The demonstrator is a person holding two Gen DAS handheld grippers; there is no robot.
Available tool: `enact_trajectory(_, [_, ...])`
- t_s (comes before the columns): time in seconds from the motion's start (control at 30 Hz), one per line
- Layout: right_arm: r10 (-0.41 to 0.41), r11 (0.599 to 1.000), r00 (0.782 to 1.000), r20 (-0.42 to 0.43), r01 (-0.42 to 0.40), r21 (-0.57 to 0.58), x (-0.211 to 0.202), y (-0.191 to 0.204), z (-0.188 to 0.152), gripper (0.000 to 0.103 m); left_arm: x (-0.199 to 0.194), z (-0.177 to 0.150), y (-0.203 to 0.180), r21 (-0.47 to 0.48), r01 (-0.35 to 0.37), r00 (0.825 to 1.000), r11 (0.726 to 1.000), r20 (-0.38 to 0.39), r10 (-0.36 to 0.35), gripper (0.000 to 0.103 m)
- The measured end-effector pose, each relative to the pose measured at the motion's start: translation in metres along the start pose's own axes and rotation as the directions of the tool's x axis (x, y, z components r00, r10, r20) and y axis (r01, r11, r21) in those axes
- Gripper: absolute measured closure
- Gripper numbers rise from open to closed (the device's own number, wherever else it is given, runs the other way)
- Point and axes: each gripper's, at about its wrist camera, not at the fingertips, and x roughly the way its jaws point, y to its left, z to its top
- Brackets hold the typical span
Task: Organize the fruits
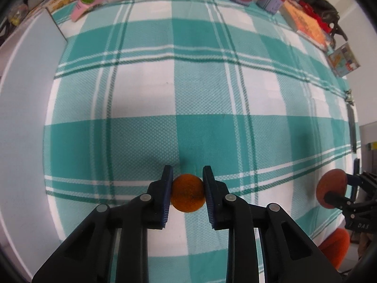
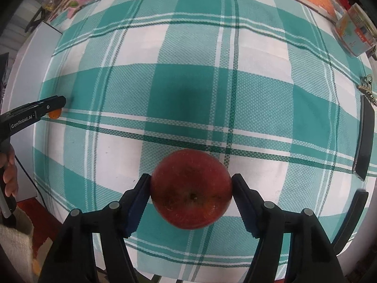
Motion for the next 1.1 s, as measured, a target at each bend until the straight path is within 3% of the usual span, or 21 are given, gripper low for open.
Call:
enact_trajectory(0.13, [0.033,0.999,0.999,0.043,-0.032,-0.023,-0.038,0.010,0.008,0.035,-0.051,-0.009,0.016,0.004,0.056,0.996,0.998,0.067,-0.057,0.078])
enact_trajectory(0.23, [0.086,0.994,0.992,0.091,-0.079,-0.078,-0.078,0.043,0.018,0.035,-0.106,-0.018,0.045,-0.004,0.094,0.985,0.996,0.148,-0.092,0.078])
enact_trajectory(0.4, [0.186,0.963,0.967,0.172,-0.145,-0.229,-0.137,0.151,0.037,0.035,-0.185,-0.032,0.113,-0.062,0.099,0.961,0.993,0.265,-0.079,0.078])
enact_trajectory(0.53, [0.288,0.911,0.938,0.193,-0.207,-0.357,-0.159,0.250,0.054,0.034,-0.213,-0.044,0.182,-0.164,0.082,0.952,0.983,0.304,-0.028,0.078])
enact_trajectory(0.63, [0.349,0.860,0.921,0.173,-0.242,-0.449,-0.157,0.328,0.064,0.034,-0.212,-0.061,0.232,-0.245,0.023,0.952,0.969,0.301,0.054,0.078])
enact_trajectory(0.77, [0.396,0.793,0.909,0.134,-0.264,-0.549,-0.132,0.409,0.068,0.034,-0.175,-0.075,0.281,-0.337,-0.026,0.961,0.941,0.250,0.116,0.078])
enact_trajectory(0.93, [0.318,0.746,0.942,0.106,-0.180,-0.641,-0.070,0.489,0.074,0.034,-0.115,-0.069,0.323,-0.413,-0.038,0.979,0.910,0.169,0.117,0.078])
enact_trajectory(1.1, [0.218,0.723,0.972,0.090,-0.099,-0.684,-0.010,0.526,0.078,0.034,-0.068,-0.071,0.359,-0.494,-0.058,0.989,0.868,0.090,0.118,0.077])
